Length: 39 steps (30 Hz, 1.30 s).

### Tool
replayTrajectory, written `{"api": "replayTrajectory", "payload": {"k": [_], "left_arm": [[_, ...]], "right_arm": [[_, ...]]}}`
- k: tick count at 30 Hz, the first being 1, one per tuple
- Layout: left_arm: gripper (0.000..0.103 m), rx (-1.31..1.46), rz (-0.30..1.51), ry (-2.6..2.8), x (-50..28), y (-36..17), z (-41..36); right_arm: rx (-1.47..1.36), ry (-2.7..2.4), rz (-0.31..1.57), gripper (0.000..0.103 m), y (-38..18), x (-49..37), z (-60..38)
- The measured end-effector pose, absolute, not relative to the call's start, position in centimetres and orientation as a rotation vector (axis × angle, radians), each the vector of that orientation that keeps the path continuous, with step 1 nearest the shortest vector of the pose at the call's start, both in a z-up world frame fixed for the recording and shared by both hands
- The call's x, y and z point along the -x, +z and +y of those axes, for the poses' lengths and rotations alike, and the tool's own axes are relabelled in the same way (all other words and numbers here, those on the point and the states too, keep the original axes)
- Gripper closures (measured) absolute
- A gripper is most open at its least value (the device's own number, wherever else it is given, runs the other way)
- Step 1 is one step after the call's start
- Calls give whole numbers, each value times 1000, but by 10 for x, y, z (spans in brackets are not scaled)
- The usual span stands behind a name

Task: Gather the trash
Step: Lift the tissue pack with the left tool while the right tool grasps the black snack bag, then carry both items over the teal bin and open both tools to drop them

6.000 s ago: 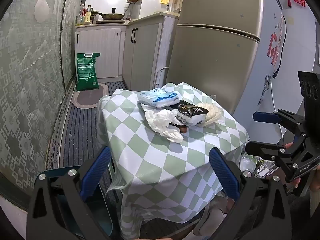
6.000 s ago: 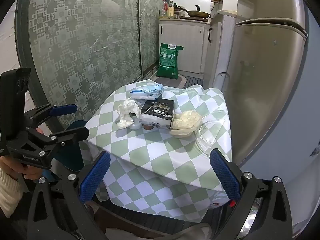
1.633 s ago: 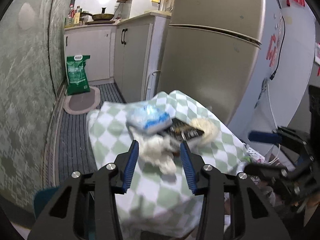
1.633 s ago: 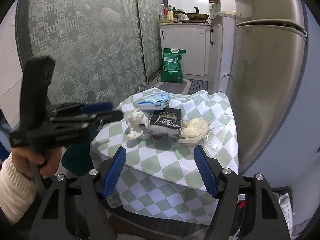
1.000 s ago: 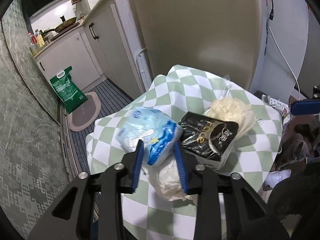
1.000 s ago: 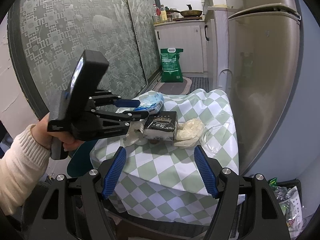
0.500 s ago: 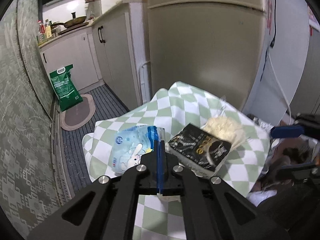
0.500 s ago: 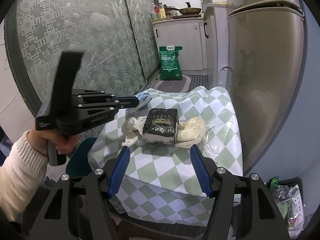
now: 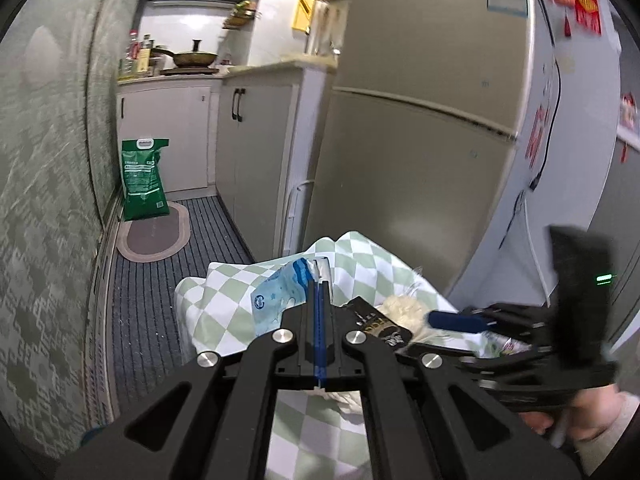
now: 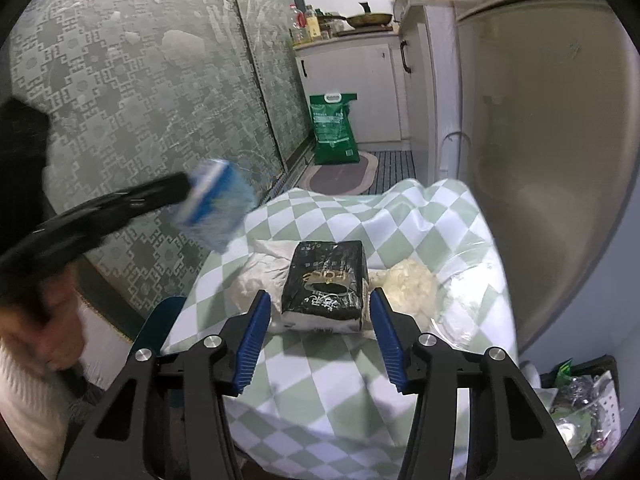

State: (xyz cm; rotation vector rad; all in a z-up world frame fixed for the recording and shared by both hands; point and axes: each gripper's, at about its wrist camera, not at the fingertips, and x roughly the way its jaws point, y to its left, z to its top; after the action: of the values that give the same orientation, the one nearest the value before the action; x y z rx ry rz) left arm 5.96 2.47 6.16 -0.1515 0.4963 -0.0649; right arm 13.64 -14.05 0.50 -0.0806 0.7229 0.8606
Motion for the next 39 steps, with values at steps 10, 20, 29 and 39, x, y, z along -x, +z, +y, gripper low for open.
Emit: {"api": "replayTrajectory", "payload": {"k": [10, 20, 29, 39], "left_arm": [[103, 194, 437, -41, -9, 69, 39], [103, 261, 445, 13, 20, 51, 74], [103, 291, 517, 99, 24, 12, 107], [103, 277, 568, 158, 35, 0, 120]], "right_arm": [[77, 797, 721, 36, -8, -144, -123], [147, 746, 729, 57, -26, -148, -107], [106, 762, 673, 63, -2, -145, -117], [89, 822, 600, 63, 31, -124, -107]]}}
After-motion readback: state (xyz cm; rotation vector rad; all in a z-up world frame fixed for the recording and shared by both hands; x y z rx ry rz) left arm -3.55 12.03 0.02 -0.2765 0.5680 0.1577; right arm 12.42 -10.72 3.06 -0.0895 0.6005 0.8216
